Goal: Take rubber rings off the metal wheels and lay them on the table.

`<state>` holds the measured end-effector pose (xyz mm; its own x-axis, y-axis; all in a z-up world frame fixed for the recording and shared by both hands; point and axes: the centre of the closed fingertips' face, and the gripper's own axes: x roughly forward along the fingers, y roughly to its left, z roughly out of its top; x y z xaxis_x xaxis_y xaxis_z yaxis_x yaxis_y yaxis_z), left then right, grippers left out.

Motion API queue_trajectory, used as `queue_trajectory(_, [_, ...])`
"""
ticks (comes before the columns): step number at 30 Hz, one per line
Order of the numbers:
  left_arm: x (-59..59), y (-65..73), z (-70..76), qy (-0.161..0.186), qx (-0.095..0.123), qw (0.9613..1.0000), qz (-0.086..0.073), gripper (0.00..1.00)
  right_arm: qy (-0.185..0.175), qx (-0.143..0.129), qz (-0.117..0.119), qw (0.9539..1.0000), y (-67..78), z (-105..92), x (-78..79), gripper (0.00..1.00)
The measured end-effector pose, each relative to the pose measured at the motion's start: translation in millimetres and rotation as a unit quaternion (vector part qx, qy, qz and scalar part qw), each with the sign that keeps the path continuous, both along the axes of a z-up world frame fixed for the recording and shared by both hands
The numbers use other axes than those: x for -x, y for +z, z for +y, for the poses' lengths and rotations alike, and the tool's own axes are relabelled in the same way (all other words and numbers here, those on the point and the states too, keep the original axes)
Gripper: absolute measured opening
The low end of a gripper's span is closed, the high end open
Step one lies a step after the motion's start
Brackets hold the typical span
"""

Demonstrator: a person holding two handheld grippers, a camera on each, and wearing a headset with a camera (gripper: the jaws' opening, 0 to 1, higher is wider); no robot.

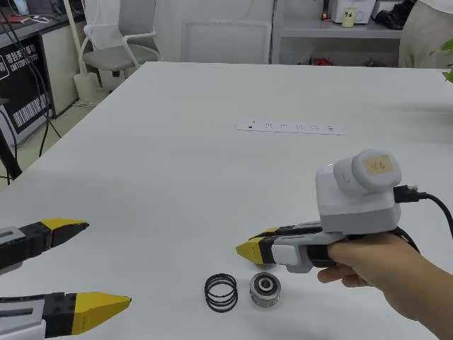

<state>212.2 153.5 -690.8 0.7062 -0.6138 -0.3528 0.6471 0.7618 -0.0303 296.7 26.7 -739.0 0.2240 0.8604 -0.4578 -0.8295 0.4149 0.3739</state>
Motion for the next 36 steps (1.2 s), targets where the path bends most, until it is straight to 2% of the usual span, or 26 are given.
queue_trajectory(9, [-1.5, 1.6, -1.9, -0.005, 0.0, 1.0, -0.001, 0.79, -0.011, -0.014, -0.046, 0.9988, 26.3, -18.4, -9.4, 0.3])
queue_trajectory(14, [-2.6, 2.6, -2.1, -0.007, 0.0, 1.0, -0.002, 0.8, 0.004, 0.002, -0.08, 0.9968, 33.6, -24.7, -4.6, 0.41])
queue_trajectory(18, [-3.3, 2.2, -1.5, -0.007, 0.001, 1.0, -0.003, 0.8, 0.012, 0.006, -0.096, 0.9953, 38.4, -33.4, 0.9, 0.49])
queue_trajectory(23, [-4.2, -0.7, -0.5, -0.008, 0.002, 1.0, 0.0, 0.8, 0.023, 0.021, -0.094, 0.9951, 31.3, -44.5, 7.3, 0.62])
queue_trajectory(28, [-4.6, -3.5, -1.9, -0.012, 0.002, 0.9999, 0.003, 0.8, 0.03, 0.042, -0.09, 0.9946, 22.8, -53.8, 12.2, 0.69])
queue_trajectory(36, [-4.8, -6.5, -6.0, -0.019, 0.004, 0.9998, 0.006, 0.8, 0.041, 0.089, -0.063, 0.9933, -0.6, -76.4, 26.9, 0.83])
